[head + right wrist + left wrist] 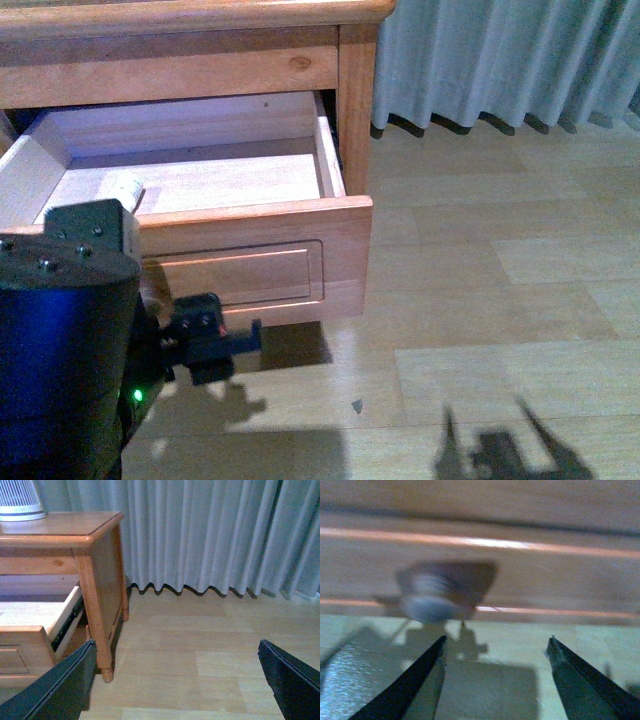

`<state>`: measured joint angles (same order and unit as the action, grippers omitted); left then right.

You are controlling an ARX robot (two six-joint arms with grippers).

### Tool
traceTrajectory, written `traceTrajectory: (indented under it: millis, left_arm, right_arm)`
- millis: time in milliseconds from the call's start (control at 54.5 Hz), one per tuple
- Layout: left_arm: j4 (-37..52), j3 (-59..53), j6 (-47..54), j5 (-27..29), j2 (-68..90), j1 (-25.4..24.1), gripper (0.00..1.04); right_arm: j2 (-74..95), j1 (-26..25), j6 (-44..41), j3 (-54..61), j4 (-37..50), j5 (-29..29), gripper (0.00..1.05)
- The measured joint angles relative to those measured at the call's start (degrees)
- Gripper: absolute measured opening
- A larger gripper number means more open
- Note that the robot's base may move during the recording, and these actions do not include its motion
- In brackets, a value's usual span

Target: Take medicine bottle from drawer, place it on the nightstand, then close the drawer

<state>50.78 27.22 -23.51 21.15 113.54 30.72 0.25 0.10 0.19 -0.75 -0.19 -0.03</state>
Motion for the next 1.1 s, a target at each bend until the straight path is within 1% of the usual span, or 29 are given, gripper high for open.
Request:
traceTrajectory:
  millis: [110, 183, 220, 275, 385, 495, 660, 752, 825, 844, 862, 899, 917, 954, 1009, 1100]
  left_arm:
    - [-1.2, -1.6, 0.0, -0.8, -2.5, 0.7, 0.84]
    - [-3.1, -3.3, -0.3, -1.4, -5.6, -0.5, 0.97]
    - [-4.3, -4.2, -0.2, -1.7, -7.4, -1.1, 1.0]
    - [-7.1, -6.1, 0.1, -2.4, -11.8, -2.4, 0.97]
    - [-13.3, -8.2, 1.8, -4.4, -21.4, -4.9, 0.98]
    - [-21.7, -8.7, 4.2, -6.9, -32.8, -8.0, 0.98]
    - [-35.6, -7.5, 6.8, -12.8, -51.9, -12.7, 0.98]
    - [-42.1, -5.9, 7.4, -16.4, -61.2, -13.6, 0.98]
    - [-50.3, -3.4, 7.9, -18.0, -72.2, -12.8, 0.98]
    - [-51.4, -3.2, 8.5, -17.4, -74.2, -12.4, 0.98]
    - [-50.1, -3.6, 9.8, -14.6, -76.1, -11.5, 0.95]
    - [-44.8, -5.4, 12.9, -9.2, -79.2, -10.4, 0.88]
    - [-43.4, -5.9, 13.9, -8.0, -79.9, -10.4, 0.86]
    - [-39.2, -7.7, 16.5, -4.4, -82.1, -10.8, 0.79]
    - [-37.3, -9.8, 18.7, -3.7, -84.0, -12.4, 0.7]
    - [-37.2, -14.0, 21.3, -6.6, -86.4, -15.2, 0.53]
  right_arm:
    - [0.0, 0.0, 0.0, 0.0, 0.0, 0.0, 0.98]
    - [0.0, 0.0, 0.0, 0.0, 0.0, 0.0, 0.98]
    - [0.0, 0.0, 0.0, 0.0, 0.0, 0.0, 0.98]
    - [0.0, 0.0, 0.0, 0.0, 0.0, 0.0, 0.98]
    - [0.0, 0.0, 0.0, 0.0, 0.0, 0.0, 0.98]
    - [0.0, 0.0, 0.0, 0.0, 0.0, 0.0, 0.98]
    - [0.0, 0.0, 0.0, 0.0, 0.0, 0.0, 0.98]
    - [0.0, 0.0, 0.0, 0.0, 0.0, 0.0, 0.98]
    - [0.0, 0.0, 0.0, 0.0, 0.0, 0.0, 0.98]
    - [0.0, 0.0, 0.0, 0.0, 0.0, 0.0, 0.98]
    - [0.0, 0.0, 0.0, 0.0, 0.0, 0.0, 0.98]
    - [0.0, 0.0, 0.0, 0.0, 0.0, 0.0, 0.98]
    - [0.0, 0.0, 0.0, 0.0, 0.0, 0.0, 0.98]
    - [0.0, 0.0, 0.0, 0.0, 0.0, 0.0, 0.98]
    - [0.0, 0.0, 0.0, 0.0, 0.0, 0.0, 0.98]
    - [0.0, 0.0, 0.0, 0.0, 0.0, 0.0, 0.98]
